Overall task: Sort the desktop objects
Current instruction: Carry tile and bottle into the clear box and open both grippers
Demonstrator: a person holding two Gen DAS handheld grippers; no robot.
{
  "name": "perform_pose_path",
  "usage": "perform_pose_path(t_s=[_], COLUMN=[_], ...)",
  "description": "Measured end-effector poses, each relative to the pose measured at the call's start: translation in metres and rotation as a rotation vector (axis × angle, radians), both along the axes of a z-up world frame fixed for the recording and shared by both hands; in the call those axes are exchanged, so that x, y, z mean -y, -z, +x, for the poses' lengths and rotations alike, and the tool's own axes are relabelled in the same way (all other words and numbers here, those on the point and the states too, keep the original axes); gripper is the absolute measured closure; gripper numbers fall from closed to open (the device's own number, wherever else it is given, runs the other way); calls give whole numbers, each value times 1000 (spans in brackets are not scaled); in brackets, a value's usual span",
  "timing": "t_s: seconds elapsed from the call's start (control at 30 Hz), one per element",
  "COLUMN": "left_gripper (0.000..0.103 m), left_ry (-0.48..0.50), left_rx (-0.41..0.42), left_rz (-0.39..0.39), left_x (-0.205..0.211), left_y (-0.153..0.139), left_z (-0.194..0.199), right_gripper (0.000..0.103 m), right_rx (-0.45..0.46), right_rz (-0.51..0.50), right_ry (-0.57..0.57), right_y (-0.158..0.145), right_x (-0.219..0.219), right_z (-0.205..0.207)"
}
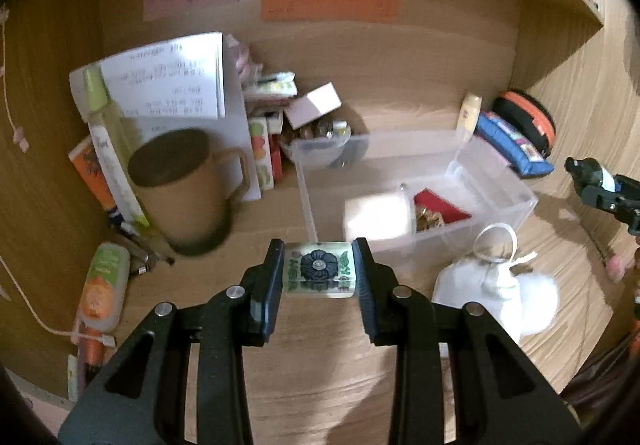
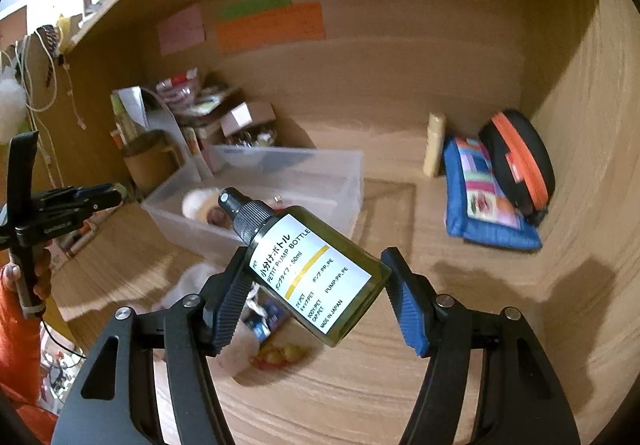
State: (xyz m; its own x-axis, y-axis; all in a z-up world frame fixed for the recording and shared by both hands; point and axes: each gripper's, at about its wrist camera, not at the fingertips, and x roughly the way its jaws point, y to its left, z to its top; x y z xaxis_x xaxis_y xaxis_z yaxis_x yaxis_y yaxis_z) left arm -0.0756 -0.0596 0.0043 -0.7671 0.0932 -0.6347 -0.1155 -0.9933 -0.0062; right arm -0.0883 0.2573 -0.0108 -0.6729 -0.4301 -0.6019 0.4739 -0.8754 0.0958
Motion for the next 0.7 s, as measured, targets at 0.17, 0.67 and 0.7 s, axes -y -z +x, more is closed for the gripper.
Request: perform_pose_path(t_s=[0.17,0.67,0.7], left_gripper=[70,70,70], left_ry=[19,99,101], left_rx=[-20,28,35], left_rz=[13,42,41], left_x=[-4,-23,-24], left_y=[-15,-9,-7], left_z=[-9,-69,-74], right_gripper=[41,41,41], right_rx=[-22,54,64], right_rz=[-16,-69,-69], right_ry=[-24,-116,-121], right_y=[-11,5,7], right_x=[12,54,57], right_z=[-9,-63,-67])
